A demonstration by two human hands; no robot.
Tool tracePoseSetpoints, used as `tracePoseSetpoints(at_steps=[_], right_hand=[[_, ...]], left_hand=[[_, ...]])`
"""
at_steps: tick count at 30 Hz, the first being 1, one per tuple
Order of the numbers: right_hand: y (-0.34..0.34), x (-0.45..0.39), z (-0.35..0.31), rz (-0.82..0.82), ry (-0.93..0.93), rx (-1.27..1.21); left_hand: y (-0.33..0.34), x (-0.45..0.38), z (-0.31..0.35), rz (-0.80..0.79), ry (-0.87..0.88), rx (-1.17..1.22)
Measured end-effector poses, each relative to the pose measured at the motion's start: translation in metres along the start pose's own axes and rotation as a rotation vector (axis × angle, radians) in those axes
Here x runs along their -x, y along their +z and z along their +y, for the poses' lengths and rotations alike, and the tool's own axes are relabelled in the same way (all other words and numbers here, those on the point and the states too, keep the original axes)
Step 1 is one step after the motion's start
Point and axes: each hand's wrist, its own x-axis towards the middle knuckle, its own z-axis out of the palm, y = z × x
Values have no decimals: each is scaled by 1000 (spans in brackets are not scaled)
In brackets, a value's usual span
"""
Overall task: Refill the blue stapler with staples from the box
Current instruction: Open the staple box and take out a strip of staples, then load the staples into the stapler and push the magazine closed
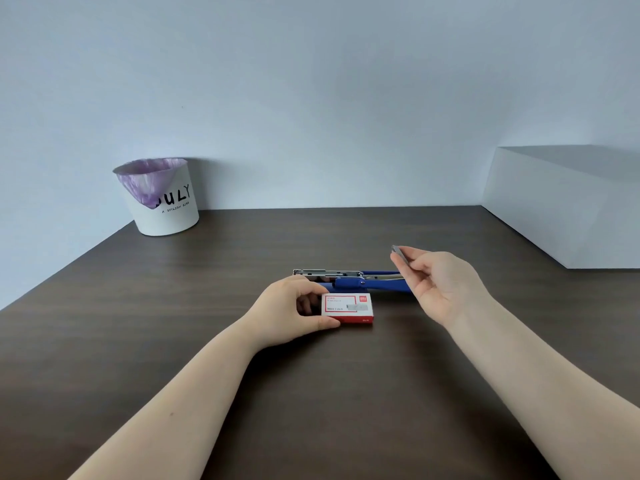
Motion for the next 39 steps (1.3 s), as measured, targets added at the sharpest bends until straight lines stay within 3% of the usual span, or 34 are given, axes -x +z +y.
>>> tracePoseSetpoints(at_steps=[4,11,14,20,24,28,32,39], right_hand=[[2,-4,4,9,-13,77],[24,-15,21,-75,-220,843],[32,-18,16,-197,-352,1156],[46,-20,4,-365,-448,1401],[53,-22,8,-467,-513,1613],[60,-27,21,-511,-470,1538],[65,-33,29,-455,-349,1311],[65,-35,29,-538,-375,1436]], left_hand=[[0,2,-1,16,9,-4],[0,-1,1,-7,-14,-14],[-4,-2,2,-51,-18,-24],[-15,-1,4,-111,-9,-80],[-33,1,-12,1,-53,51],[-44,-3,-31,103,-146,218],[-44,-11,-42,120,-163,174],[-34,-17,-51,115,-145,136]])
